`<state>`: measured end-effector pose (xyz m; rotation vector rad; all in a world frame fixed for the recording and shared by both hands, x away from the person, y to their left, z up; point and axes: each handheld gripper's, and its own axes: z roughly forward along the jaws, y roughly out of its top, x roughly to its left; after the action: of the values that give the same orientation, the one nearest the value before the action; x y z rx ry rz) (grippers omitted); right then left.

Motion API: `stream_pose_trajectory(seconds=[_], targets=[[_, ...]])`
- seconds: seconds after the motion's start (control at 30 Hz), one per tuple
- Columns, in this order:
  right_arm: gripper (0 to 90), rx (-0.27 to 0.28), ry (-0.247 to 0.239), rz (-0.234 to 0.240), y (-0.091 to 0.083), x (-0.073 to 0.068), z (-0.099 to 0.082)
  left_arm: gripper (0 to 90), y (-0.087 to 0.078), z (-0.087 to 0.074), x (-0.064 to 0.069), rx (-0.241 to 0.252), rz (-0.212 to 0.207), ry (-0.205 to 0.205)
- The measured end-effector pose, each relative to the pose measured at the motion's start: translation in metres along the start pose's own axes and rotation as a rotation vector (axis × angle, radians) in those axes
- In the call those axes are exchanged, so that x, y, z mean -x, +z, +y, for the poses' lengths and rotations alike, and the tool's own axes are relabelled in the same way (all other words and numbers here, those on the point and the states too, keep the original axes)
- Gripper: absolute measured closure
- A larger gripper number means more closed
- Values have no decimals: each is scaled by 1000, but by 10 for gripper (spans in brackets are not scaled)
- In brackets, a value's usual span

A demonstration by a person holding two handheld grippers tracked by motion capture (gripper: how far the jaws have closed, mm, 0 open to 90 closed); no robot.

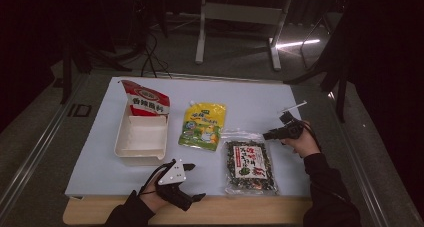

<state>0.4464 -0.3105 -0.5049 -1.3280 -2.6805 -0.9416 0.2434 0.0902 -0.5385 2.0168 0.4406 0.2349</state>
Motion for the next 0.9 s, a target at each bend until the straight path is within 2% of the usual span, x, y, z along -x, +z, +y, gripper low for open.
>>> stream_pose_trajectory(seconds=[0.1, 0.2, 0.3, 0.47, 0.63, 0.77, 0.9], targets=[[618, -55, -64, -44, 4, -8, 2, 48, 0, 0, 0, 1, 0, 2], [621, -72, -67, -61, 11, -8, 0, 48, 0, 0, 1, 0, 1, 4], [627, -70, -62, -61, 13, -7, -1, 48, 0, 0, 1, 0, 1, 3], [769, -96, -114, -114, 12, -16, -1, 48, 1, 0, 0, 0, -2, 1], [886, -93, -149, -150, 12, -22, -2, 48, 1, 0, 1, 1, -3, -3], [896, -98, -186, -161, 9, -27, 1, 48, 1, 0, 0, 1, -3, -8], [897, -93, -203, -160, 3, -29, 2, 48, 0, 1, 0, 5, -1, -7]])
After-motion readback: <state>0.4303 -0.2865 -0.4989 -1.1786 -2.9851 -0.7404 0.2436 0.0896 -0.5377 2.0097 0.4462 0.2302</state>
